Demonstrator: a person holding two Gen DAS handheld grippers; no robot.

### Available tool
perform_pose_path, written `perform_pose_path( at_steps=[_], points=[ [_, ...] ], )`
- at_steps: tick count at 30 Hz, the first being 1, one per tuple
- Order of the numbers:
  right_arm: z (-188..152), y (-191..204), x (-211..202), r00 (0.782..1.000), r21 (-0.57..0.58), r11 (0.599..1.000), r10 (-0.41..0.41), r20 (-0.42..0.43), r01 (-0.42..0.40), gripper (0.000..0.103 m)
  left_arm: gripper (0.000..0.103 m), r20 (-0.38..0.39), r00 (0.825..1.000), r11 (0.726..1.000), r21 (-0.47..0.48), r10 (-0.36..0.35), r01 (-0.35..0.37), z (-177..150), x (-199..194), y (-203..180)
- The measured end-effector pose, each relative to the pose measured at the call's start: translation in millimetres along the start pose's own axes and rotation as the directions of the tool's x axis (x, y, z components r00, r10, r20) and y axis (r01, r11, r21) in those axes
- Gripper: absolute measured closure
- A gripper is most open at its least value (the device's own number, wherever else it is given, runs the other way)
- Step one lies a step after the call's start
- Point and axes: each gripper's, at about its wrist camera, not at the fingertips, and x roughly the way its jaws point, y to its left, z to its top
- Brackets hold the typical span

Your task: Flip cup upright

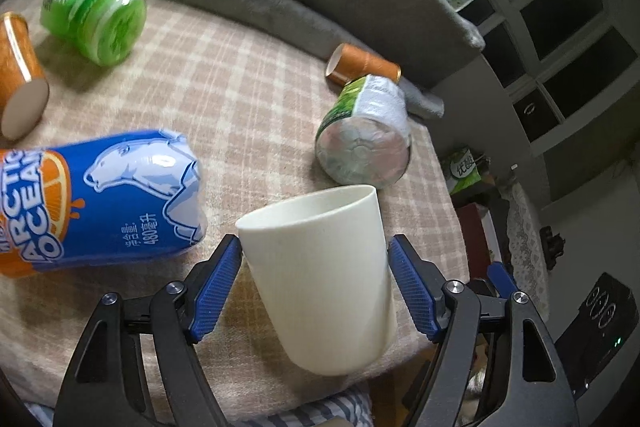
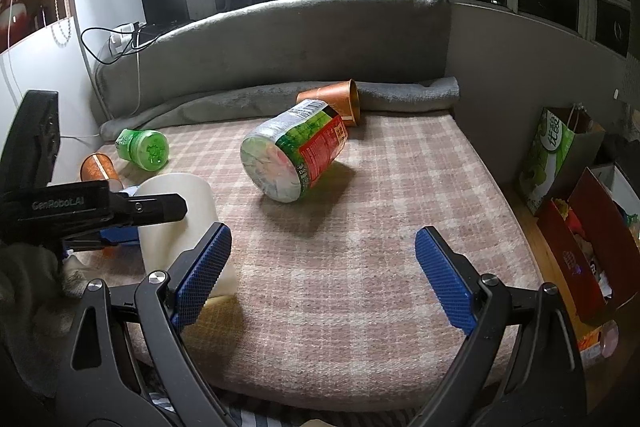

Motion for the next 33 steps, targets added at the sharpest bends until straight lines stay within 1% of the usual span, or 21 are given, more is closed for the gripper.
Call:
perform_pose_path(
  at_steps=[4, 11, 15, 18, 20, 22, 25, 33],
  points=[
    [0.1, -0.1, 0.6, 1.0, 0.0, 1.0, 0.0, 0.001, 0.0, 0.008, 0.028, 0.031, 0.999, 0.999, 0.042, 0.019, -0.021, -0.8, -3.2, -6.0],
    [0.9, -1.6, 1.0, 1.0, 0.006, 1.0, -0.002, 0.001, 0.002, 0.008, 0.028, 0.084, 0.995, 0.995, 0.08, 0.051, -0.057, -0.1, -7.9, -10.9],
    [0.8, -3.0, 0.5, 1.0, 0.011, 1.0, -0.002, 0.002, 0.002, 0.008, 0.029, 0.132, 0.988, 0.989, 0.119, 0.076, -0.091, 1.3, -12.0, -16.6],
    [0.9, -3.2, 0.5, 1.0, 0.012, 1.0, -0.004, 0.002, 0.004, 0.008, 0.029, 0.176, 0.979, 0.978, 0.16, 0.101, -0.13, 1.2, -13.8, -22.8],
    [0.9, -3.1, 0.6, 1.0, 0.012, 1.0, -0.004, 0.002, 0.004, 0.008, 0.035, 0.191, 0.975, 0.972, 0.183, 0.111, -0.147, 1.0, -13.1, -26.2],
    [1.0, -3.2, 0.6, 1.0, 0.012, 1.0, -0.004, 0.002, 0.004, 0.008, 0.036, 0.206, 0.971, 0.964, 0.21, 0.12, -0.163, 0.8, -11.2, -29.7],
    [1.1, -3.8, 0.0, 1.0, 0.014, 1.0, -0.004, 0.004, 0.004, 0.008, 0.036, 0.219, 0.968, 0.956, 0.235, 0.126, -0.178, 0.7, -8.4, -32.9],
    [1.4, -5.7, -0.2, 1.0, 0.017, 1.0, -0.006, 0.007, 0.006, 0.008, 0.036, 0.219, 0.968, 0.952, 0.247, 0.124, -0.178, -2.1, -9.1, -34.1]
  ],
)
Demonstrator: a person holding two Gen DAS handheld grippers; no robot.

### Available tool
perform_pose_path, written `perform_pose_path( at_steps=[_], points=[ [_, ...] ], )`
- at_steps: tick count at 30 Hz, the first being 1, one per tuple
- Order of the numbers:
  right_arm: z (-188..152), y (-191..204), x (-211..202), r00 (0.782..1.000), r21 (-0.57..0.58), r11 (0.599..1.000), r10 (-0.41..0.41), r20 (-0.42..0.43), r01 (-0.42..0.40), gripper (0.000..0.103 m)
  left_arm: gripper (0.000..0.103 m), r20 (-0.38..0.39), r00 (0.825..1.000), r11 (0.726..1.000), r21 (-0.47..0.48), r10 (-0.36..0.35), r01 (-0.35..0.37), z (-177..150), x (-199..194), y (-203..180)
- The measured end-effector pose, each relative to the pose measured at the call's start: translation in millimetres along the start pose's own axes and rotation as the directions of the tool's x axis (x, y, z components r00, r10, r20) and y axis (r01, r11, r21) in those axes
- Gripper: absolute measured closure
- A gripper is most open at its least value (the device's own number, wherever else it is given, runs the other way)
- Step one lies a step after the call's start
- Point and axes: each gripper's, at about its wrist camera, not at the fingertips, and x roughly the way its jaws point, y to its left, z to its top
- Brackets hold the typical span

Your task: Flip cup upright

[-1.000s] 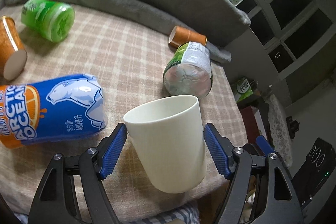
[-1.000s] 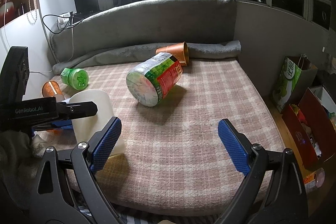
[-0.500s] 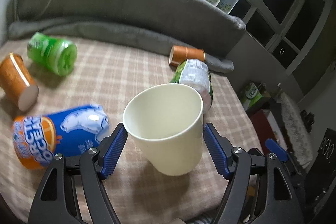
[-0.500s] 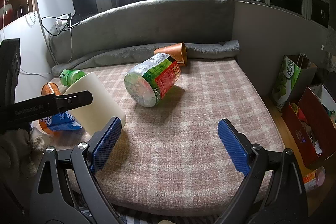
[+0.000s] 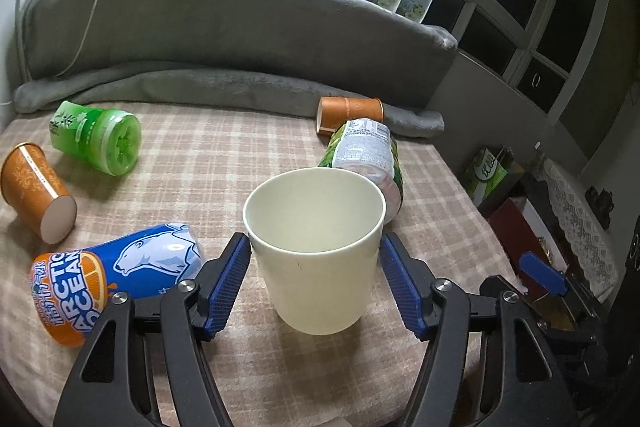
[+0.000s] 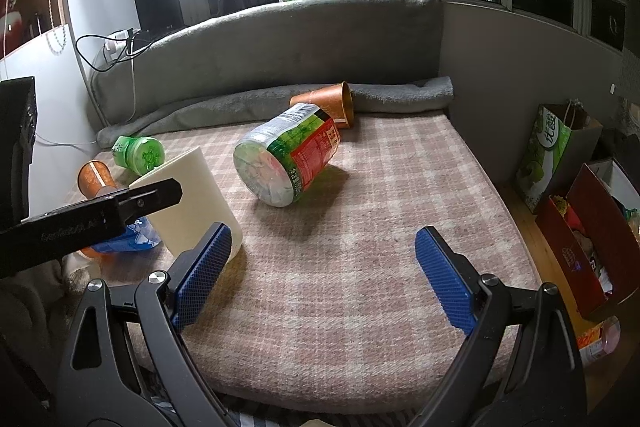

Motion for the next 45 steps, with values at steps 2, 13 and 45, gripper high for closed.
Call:
perform_pose_path(
  at_steps=[2, 13, 45],
  points=[
    [0.0, -0.2, -0.4, 1.0, 0.0, 1.0, 0.001, 0.001, -0.001, 0.008, 0.036, 0.0, 1.0, 1.0, 0.001, -0.001, 0.001, -0.9, -0.7, -0.4],
    [1.0, -3.2, -5.0, 1.0, 0.012, 1.0, -0.008, 0.006, 0.008, 0.008, 0.036, -0.03, 0.999, 0.998, 0.05, -0.03, 0.032, -10.9, -0.2, -14.8],
    [5.8, 11.0, -25.7, 0.998, 0.018, 1.0, -0.009, 0.056, 0.008, 0.008, 0.029, -0.047, 0.995, 0.989, 0.116, -0.088, 0.093, -20.3, -36.4, -11.9]
  ],
)
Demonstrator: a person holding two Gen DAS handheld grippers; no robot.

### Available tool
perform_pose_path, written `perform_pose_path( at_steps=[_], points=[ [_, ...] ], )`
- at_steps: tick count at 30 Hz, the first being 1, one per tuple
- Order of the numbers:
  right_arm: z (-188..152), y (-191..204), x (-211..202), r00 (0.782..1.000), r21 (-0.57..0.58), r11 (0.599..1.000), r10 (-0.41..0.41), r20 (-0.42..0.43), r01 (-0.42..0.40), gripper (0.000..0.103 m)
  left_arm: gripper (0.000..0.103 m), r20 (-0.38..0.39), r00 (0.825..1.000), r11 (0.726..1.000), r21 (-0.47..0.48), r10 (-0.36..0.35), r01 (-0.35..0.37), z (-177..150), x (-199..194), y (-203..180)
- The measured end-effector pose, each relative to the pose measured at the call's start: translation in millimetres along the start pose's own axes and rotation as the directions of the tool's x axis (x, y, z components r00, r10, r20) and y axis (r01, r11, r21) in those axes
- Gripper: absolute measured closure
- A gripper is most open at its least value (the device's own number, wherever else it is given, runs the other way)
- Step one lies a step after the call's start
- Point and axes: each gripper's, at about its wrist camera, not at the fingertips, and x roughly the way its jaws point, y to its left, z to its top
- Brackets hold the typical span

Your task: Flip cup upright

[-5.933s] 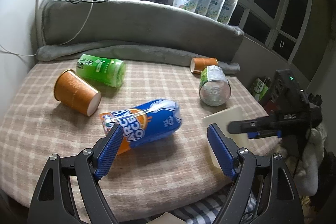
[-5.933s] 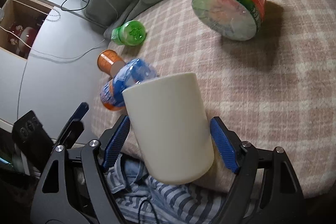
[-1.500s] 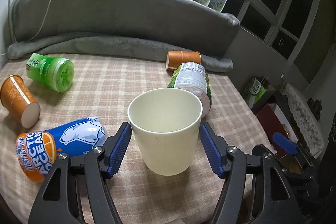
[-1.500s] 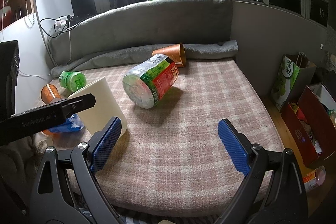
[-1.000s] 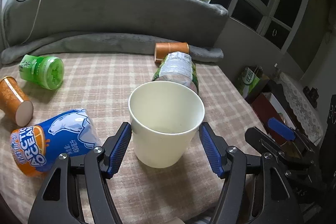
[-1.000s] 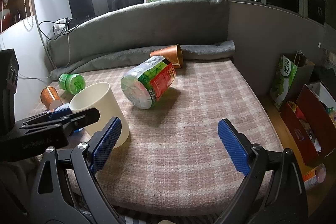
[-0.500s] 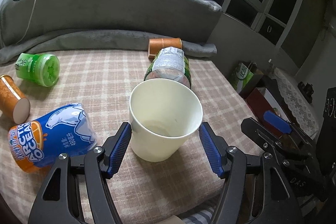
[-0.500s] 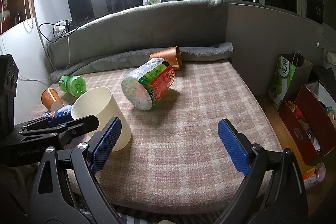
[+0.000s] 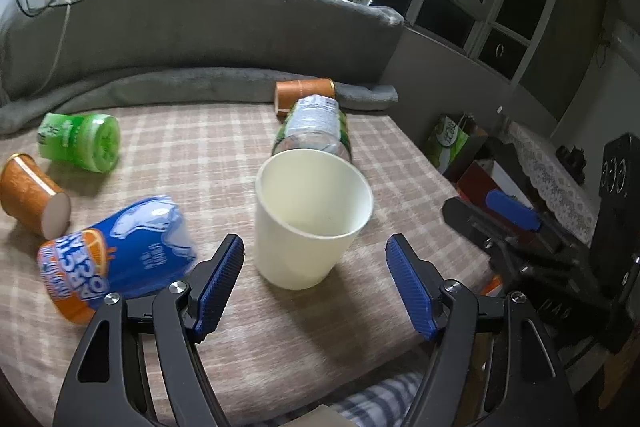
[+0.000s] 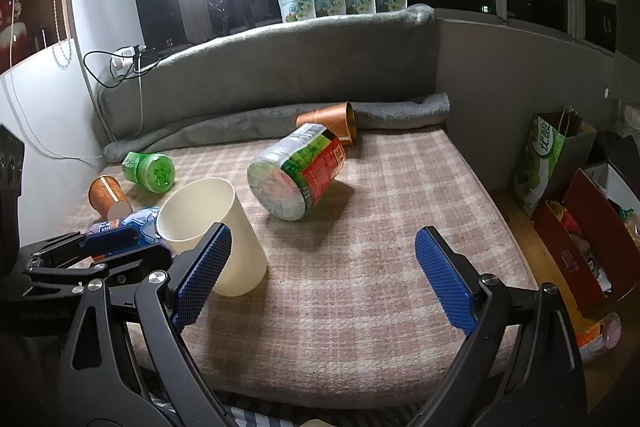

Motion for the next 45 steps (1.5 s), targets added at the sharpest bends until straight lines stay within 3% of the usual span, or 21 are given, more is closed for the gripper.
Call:
perform_pose_path(
  at_steps=[3, 8, 10, 15, 18, 21, 30, 45],
  points=[
    [1.3, 1.3, -2.2, 1.0, -0.001, 1.0, -0.013, 0.016, 0.013, 0.008, 0.029, 0.014, 1.0, 1.0, 0.003, 0.024, -0.024, -3.6, -8.1, 7.1],
    [3.5, 3.7, -4.8, 0.999, 0.003, 1.0, -0.025, 0.045, 0.024, 0.008, 0.029, 0.132, 0.986, 0.994, 0.01, 0.103, -0.105, -7.4, -36.9, 20.6],
    [4.1, 5.3, -5.9, 0.997, -0.012, 1.0, -0.028, 0.068, 0.029, 0.007, 0.025, 0.193, 0.97, 0.988, 0.01, 0.147, -0.152, -8.6, -49.3, 25.3],
    [6.0, 13.3, -10.1, 0.992, -0.019, 0.999, -0.036, 0.125, 0.039, 0.0, 0.022, 0.333, 0.91, 0.967, -0.023, 0.247, -0.254, -10.9, -76.0, 37.0],
    [7.3, 20.9, -14.1, 0.984, -0.039, 0.998, -0.051, 0.171, 0.058, 0.0, 0.021, 0.376, 0.879, 0.953, -0.043, 0.293, -0.299, -10.6, -84.4, 44.1],
    [7.6, 29.9, -17.5, 0.974, -0.067, 0.994, -0.072, 0.214, 0.088, 0.0, 0.021, 0.394, 0.863, 0.946, -0.068, 0.316, -0.316, -9.1, -89.8, 52.2],
    [5.8, 44.7, -19.8, 0.962, -0.108, 0.986, -0.096, 0.257, 0.127, 0.0, 0.02, 0.414, 0.842, 0.937, -0.108, 0.346, -0.332, -9.2, -98.4, 60.8],
    [6.0, 46.8, -22.6, 0.957, -0.095, 0.987, -0.1, 0.273, 0.131, 0.0, 0.02, 0.426, 0.84, 0.94, -0.095, 0.336, -0.328, -11.3, -103.7, 54.9]
  ],
)
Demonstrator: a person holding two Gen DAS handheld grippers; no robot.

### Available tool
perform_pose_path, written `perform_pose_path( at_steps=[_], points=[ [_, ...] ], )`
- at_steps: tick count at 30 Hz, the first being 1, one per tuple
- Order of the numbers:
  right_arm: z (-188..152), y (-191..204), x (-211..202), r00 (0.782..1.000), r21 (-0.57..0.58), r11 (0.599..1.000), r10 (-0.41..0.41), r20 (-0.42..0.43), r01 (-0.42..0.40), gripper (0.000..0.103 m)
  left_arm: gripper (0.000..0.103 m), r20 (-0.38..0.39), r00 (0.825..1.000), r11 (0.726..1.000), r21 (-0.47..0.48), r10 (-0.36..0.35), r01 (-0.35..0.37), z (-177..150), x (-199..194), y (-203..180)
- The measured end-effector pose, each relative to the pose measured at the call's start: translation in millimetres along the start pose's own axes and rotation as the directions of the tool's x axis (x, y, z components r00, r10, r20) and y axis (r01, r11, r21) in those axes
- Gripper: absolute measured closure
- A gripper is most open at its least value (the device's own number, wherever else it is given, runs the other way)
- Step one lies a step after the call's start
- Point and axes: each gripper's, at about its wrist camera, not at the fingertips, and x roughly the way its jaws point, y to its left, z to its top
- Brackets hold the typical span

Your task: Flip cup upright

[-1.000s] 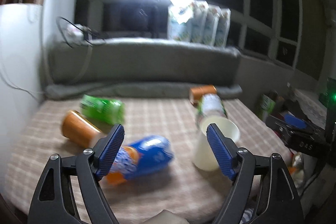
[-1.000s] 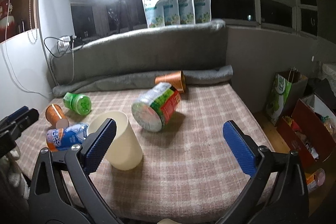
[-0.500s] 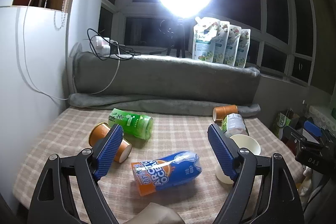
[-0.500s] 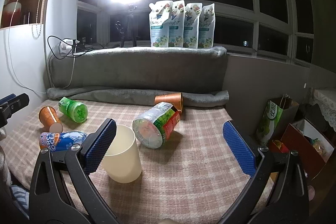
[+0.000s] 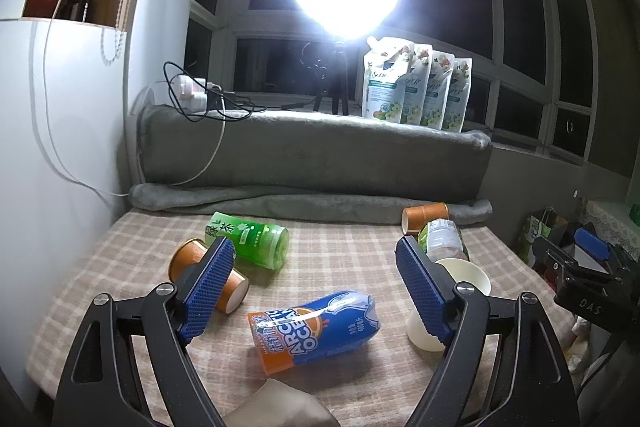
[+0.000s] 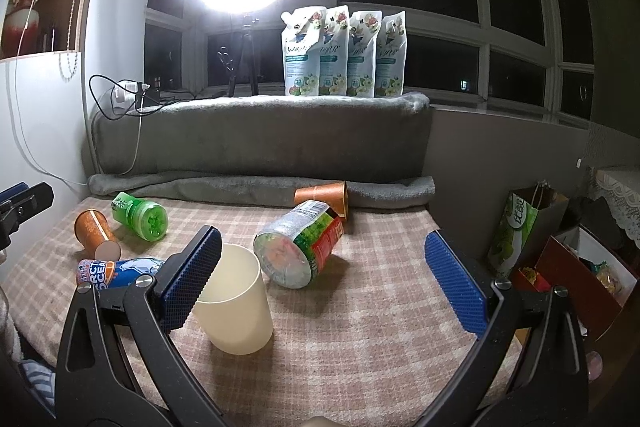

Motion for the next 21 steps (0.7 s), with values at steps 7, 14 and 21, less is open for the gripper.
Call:
perform_pose_path(
  at_steps=[7, 14, 21],
  points=[
    [-0.2, 0.4, 0.1, 1.0, -0.002, 1.0, -0.001, 0.003, 0.001, 0.0, 0.02, 0.003, 1.0, 1.0, 0.0, -0.001, 0.001, 0.8, -1.1, 0.4],
    [0.1, 0.4, 0.4, 1.0, -0.003, 1.0, 0.0, -0.001, 0.0, 0.0, 0.02, 0.001, 1.0, 1.0, 0.001, -0.001, 0.001, 0.9, -1.6, -0.3],
    [-0.4, 0.6, 0.7, 1.0, -0.004, 1.0, -0.001, 0.001, 0.001, 0.0, 0.02, 0.0, 1.0, 1.0, 0.0, -0.001, 0.001, 1.1, -1.7, -0.7]
  ],
)
